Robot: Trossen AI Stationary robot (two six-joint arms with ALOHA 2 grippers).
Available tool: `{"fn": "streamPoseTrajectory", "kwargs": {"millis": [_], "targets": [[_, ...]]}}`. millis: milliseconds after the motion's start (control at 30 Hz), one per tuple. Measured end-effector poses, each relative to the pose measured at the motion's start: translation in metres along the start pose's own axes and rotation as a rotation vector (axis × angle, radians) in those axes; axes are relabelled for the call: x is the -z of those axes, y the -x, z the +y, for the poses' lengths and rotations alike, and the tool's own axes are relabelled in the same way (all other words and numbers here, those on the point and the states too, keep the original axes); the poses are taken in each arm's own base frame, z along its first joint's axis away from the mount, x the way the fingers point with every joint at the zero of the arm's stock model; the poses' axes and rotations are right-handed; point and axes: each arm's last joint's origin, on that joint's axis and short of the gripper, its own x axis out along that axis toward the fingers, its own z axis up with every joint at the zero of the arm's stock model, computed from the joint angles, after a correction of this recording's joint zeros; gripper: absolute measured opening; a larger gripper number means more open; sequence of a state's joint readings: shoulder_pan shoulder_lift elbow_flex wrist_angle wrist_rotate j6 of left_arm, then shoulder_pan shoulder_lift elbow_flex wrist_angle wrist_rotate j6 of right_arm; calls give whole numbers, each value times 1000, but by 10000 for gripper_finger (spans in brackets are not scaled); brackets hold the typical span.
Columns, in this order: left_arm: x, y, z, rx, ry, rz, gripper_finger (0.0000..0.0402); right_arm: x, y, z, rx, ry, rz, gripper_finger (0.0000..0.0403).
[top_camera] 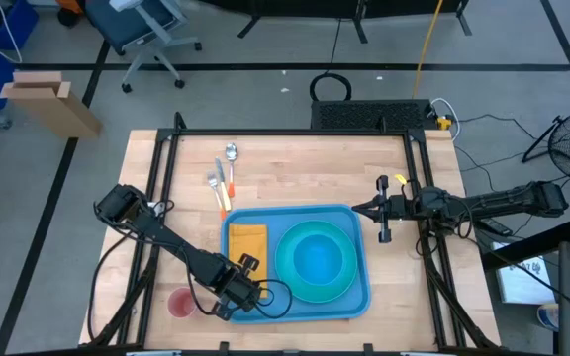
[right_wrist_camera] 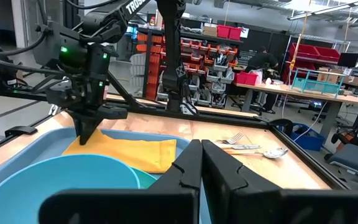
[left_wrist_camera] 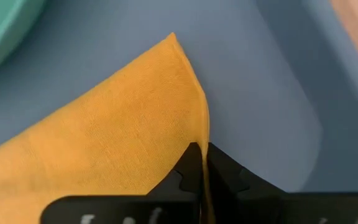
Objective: Set up tray
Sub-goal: Put the yellow napkin on the blue serving tray to the left of the light green plate, then adjust the light green plate on the blue serving tray
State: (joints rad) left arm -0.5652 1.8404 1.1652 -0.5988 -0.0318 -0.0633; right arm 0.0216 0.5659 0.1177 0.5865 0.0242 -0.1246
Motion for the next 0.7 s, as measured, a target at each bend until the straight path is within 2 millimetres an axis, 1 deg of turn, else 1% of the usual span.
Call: {"fn": "streamPoseTrajectory", "kwargs": {"millis": [133, 267, 400, 500, 633, 700], "targets": [[-1, 0, -1, 33, -6, -5, 10, 0, 0, 0, 0, 0, 0, 0], [0, 0, -1, 36, -5, -2, 40, 0, 0, 0, 0, 0, 0, 0], [-2, 1, -1, 105, 2, -12, 81, 0, 0, 0, 0, 0, 0, 0], [-3, 1, 1, 157, 22, -21, 121, 0, 0, 0, 0, 0, 0, 0], [-2, 3, 5, 150, 28, 3, 176, 0, 0, 0, 0, -1, 0, 0], [-2, 11, 8, 121, 1, 46, 198, 0, 0, 0, 0, -1, 0, 0]]}}
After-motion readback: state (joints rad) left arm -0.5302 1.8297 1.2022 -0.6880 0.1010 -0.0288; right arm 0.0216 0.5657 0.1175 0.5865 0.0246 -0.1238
